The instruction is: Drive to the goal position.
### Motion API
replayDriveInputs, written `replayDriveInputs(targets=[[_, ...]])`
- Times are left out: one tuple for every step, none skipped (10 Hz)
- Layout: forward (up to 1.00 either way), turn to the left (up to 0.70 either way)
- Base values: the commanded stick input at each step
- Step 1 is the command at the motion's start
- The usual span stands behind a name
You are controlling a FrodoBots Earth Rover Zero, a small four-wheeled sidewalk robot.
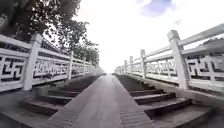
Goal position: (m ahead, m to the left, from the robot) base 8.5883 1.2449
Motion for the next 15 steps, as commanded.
replayDriveInputs(targets=[[0.45,0.0],[0.45,0.0],[0.45,0.0],[0.45,0.0],[0.45,0.0],[0.45,0.0],[0.45,0.0],[0.45,0.0],[0.45,0.0],[0.45,0.0],[0.45,0.0],[0.45,0.0],[0.45,0.0],[0.45,0.21],[0.45,0.27]])
